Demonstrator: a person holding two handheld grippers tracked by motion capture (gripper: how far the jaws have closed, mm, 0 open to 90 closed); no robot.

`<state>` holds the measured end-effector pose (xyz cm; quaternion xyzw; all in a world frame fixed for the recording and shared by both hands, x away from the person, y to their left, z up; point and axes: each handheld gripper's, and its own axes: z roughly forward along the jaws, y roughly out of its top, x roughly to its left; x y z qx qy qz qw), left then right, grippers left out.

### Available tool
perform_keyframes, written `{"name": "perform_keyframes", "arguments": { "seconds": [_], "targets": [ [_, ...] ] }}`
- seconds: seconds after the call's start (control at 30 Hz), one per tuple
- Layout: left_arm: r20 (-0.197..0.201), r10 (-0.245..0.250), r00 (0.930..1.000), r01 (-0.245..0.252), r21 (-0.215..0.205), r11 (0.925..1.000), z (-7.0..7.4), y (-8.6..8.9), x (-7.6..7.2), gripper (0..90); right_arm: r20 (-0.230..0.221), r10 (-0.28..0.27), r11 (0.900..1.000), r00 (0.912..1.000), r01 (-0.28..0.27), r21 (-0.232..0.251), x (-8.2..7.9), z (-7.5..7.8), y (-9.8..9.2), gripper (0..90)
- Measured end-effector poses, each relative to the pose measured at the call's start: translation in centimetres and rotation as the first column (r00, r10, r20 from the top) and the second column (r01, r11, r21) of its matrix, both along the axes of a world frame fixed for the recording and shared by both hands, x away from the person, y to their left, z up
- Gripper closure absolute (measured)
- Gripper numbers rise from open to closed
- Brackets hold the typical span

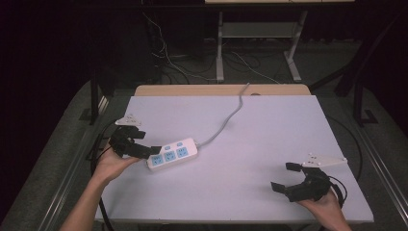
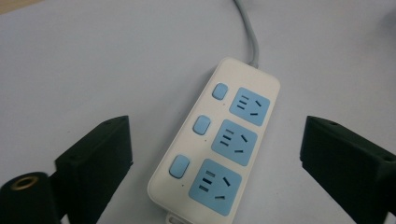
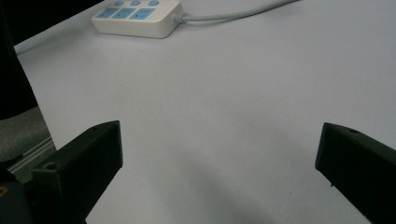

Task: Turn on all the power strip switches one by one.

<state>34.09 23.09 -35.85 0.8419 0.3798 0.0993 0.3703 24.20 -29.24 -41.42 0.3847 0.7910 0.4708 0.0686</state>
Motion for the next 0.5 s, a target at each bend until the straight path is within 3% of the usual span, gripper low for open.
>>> {"name": "perform_keyframes", "arguments": {
  "seconds": [0.17, 0.23, 0.27, 0.5],
  "targets": [
    [-0.005, 0.002, 1.0, -0.002, -0.01, 0.9999, -0.24, 0.36, 0.4, 18.7, 0.006, 0.004, 1.0, 1.0, -0.004, 0.005, -0.08, 0.03, 0.03, 0.7],
    [-0.006, 0.002, 1.0, -0.002, -0.017, 0.9999, -0.28, 0.47, 0.48, 24.3, 0.001, 0.002, 1.0, 1.0, -0.002, 0.005, -0.06, 0.02, 0.02, 0.6],
    [-0.008, 0.0, 1.0, 0.0, -0.018, 0.9998, -0.3, 0.53, 0.54, 32.0, 0.001, 0.001, 1.0, 1.0, -0.001, 0.005, 0.0, -0.03, 0.0, 0.6],
    [-0.036, 0.003, 0.9993, -0.004, -0.027, 0.9996, -0.57, 0.8, 0.96, 51.2, 0.001, 0.003, 1.0, 1.0, -0.003, 0.006, 0.03, -0.07, 0.0, 0.6]
  ]
}}
